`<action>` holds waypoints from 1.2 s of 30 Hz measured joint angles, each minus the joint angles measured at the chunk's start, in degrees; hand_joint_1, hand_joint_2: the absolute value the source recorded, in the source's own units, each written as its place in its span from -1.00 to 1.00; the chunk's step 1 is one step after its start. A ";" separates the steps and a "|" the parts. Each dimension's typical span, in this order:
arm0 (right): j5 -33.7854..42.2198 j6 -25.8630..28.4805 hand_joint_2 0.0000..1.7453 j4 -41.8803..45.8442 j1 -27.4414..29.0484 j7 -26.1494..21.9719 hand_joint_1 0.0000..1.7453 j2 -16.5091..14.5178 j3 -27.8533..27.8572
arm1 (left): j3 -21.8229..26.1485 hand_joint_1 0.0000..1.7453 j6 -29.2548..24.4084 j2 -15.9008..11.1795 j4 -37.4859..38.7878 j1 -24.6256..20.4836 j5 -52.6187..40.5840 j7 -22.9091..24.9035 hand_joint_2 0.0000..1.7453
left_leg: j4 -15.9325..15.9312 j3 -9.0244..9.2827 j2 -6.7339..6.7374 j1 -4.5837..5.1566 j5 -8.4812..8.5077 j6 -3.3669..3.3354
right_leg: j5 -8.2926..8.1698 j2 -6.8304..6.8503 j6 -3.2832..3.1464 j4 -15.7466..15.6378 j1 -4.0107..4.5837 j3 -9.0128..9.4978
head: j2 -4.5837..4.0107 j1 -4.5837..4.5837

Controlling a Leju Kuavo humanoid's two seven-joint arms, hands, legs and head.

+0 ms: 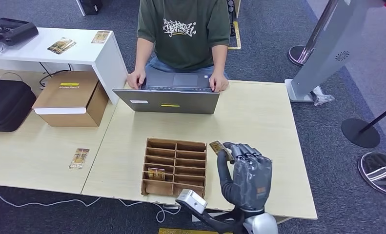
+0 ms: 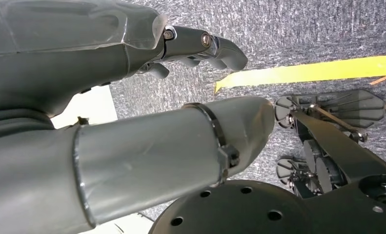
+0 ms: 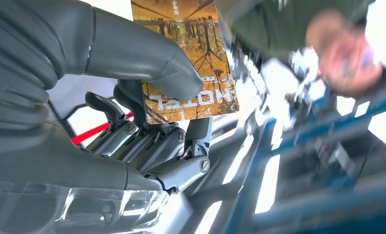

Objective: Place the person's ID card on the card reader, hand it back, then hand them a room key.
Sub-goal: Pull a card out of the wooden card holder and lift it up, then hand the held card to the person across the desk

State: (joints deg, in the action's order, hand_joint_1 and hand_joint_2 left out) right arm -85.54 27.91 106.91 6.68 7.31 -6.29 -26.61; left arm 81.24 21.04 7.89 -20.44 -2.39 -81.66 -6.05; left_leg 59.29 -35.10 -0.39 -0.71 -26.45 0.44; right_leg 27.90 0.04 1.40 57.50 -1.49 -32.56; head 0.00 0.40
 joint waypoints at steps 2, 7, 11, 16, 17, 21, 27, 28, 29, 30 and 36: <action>-0.03 3.40 1.00 2.57 1.16 -0.50 0.98 -0.16 1.13 | 0.00 -1.00 -0.16 -0.11 0.14 -0.01 -0.10 -0.03 -1.00 | 0.00 0.00 0.01 0.00 0.00 0.00 | 0.00 -0.01 0.00 0.00 0.00 0.00 | 0.00 0.00; -0.07 9.96 1.00 7.16 3.03 -1.35 1.00 -0.48 3.57 | 0.00 -1.00 -0.50 -0.22 0.20 -0.03 -0.14 -0.09 -1.00 | 0.00 0.01 0.01 0.00 0.00 0.00 | 0.00 -0.01 0.00 0.00 0.00 0.00 | 0.00 0.00; 0.22 10.53 1.00 11.78 3.62 -3.66 0.95 -1.65 6.08 | 0.00 -1.00 -0.59 -0.22 0.20 0.00 -0.10 -0.08 -1.00 | 0.00 0.02 0.01 0.00 0.00 0.00 | -0.01 -0.01 -0.01 0.00 0.00 0.01 | 0.00 0.01; 3.72 10.54 1.00 16.79 3.98 -9.92 0.88 -5.00 11.14 | 0.00 -1.00 -0.60 -0.20 0.20 0.03 0.05 0.24 -1.00 | 0.00 0.02 0.01 0.00 0.00 0.00 | 0.00 -0.01 -0.01 0.00 0.00 0.01 | 0.00 0.01; 5.81 10.54 1.00 17.34 4.10 -12.28 0.90 -6.02 12.44 | 0.00 -1.00 -0.60 -0.20 0.20 0.04 0.07 0.35 -1.00 | 0.00 0.02 0.01 0.00 0.00 0.00 | 0.00 -0.01 -0.01 0.00 0.00 0.01 | 0.00 0.01; 12.42 10.54 1.00 18.21 4.74 -19.26 0.93 -9.09 17.34 | 0.00 -1.00 -0.60 -0.19 0.20 0.04 0.21 0.59 -1.00 | 0.00 0.01 0.01 0.00 0.00 0.00 | 0.00 -0.01 -0.01 0.00 0.00 0.01 | 0.00 0.01; 16.53 10.54 1.00 18.09 5.43 -21.25 0.93 -9.81 20.97 | 0.39 -1.00 -0.60 -0.14 0.20 0.03 0.52 0.65 -1.00 | 0.00 0.00 0.01 0.00 0.00 0.00 | 0.00 -0.01 0.00 0.00 0.00 0.03 | 0.00 0.00; 16.71 10.53 1.00 18.04 5.48 -21.37 0.92 -9.87 21.33 | 0.45 -1.00 -0.60 -0.13 0.20 0.03 0.55 0.67 -1.00 | 0.00 0.00 0.01 0.00 0.00 0.00 | 0.00 -0.01 0.00 0.00 0.00 0.03 | 0.00 -0.01; 16.67 10.52 1.00 17.92 5.51 -21.50 0.92 -9.91 21.65 | 0.50 -1.00 -0.57 -0.11 0.20 0.03 0.56 0.68 -1.00 | 0.00 0.00 0.01 0.00 0.00 0.00 | 0.00 0.00 0.00 0.00 0.00 0.03 | 0.00 -0.01; 16.38 10.52 1.00 17.72 5.50 -21.63 0.92 -9.95 21.92 | 0.55 -1.00 -0.54 -0.09 0.20 0.03 0.56 0.68 -1.00 | 0.00 0.00 0.01 0.00 0.00 0.00 | 0.00 0.00 0.00 0.00 0.00 0.03 | 0.00 0.00; 10.90 10.51 1.00 14.22 3.84 -21.87 0.96 -9.95 22.68 | 0.70 -1.00 -0.19 0.09 0.20 0.02 0.10 0.67 -1.00 | -0.03 -0.01 0.00 -0.01 0.00 0.00 | 0.00 0.00 -0.01 0.01 0.01 0.05 | 0.00 -0.01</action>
State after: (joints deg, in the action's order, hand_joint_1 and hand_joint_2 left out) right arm -74.64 38.42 121.13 10.52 -14.56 -16.24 -3.93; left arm 81.94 20.85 7.98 -20.24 -2.37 -81.56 -5.39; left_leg 59.26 -35.11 -0.39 -0.72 -26.45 0.44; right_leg 27.90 0.04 1.39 57.50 -1.48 -32.51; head 0.00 0.40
